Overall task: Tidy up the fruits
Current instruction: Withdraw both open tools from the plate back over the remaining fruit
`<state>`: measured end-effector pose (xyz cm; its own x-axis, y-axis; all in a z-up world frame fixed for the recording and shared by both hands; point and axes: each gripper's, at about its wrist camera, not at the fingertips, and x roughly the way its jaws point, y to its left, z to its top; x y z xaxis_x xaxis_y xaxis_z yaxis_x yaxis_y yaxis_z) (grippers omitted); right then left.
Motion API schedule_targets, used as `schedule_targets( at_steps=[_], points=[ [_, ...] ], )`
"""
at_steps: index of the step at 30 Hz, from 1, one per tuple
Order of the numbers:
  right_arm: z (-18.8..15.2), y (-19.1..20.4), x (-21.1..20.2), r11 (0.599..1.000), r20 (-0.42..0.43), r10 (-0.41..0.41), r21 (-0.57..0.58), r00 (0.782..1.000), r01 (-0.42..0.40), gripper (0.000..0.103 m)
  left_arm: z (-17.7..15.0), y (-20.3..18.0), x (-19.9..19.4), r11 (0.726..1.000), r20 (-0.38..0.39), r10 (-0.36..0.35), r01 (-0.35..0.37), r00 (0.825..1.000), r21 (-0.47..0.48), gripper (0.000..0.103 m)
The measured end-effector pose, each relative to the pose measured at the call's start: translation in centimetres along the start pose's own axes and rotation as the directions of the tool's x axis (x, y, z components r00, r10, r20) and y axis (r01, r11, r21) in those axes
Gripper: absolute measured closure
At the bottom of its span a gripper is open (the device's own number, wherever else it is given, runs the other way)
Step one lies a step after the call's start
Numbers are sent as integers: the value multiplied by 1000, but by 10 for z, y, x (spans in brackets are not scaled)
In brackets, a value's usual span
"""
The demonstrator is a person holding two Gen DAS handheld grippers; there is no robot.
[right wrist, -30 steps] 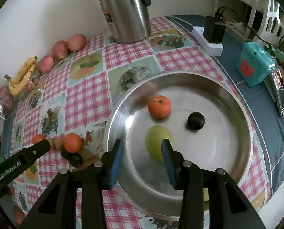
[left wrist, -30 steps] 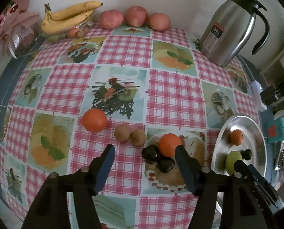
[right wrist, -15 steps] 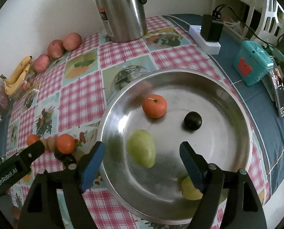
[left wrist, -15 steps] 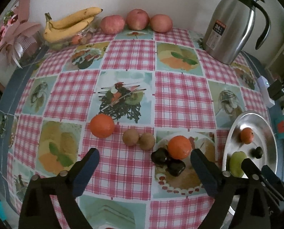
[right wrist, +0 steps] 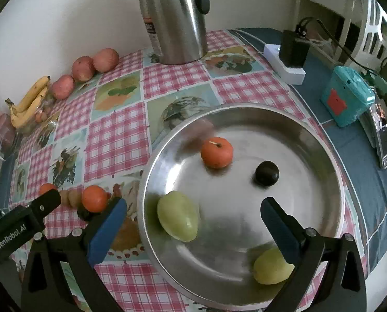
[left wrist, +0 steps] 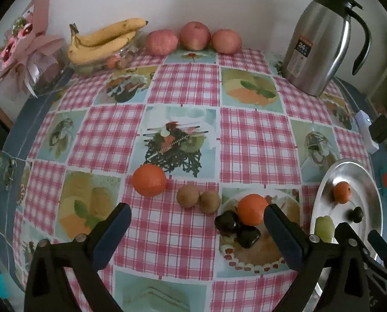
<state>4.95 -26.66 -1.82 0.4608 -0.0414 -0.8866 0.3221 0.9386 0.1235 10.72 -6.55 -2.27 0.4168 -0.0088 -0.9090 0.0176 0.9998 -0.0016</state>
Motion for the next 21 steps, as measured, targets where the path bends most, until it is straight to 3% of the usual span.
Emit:
schedule_targets(
  at_steps=[16, 21],
  points=[
    [-3, 9, -8, 996, 77, 82, -38, 994, -79, 1, 1, 3, -4, 1000, 37, -31, 30, 999, 3, 0],
    [-4, 14, -7, 997, 65, 76, -36, 995, -74, 1, 3, 13, -5, 999, 42, -32, 33, 999, -20, 0]
  ],
)
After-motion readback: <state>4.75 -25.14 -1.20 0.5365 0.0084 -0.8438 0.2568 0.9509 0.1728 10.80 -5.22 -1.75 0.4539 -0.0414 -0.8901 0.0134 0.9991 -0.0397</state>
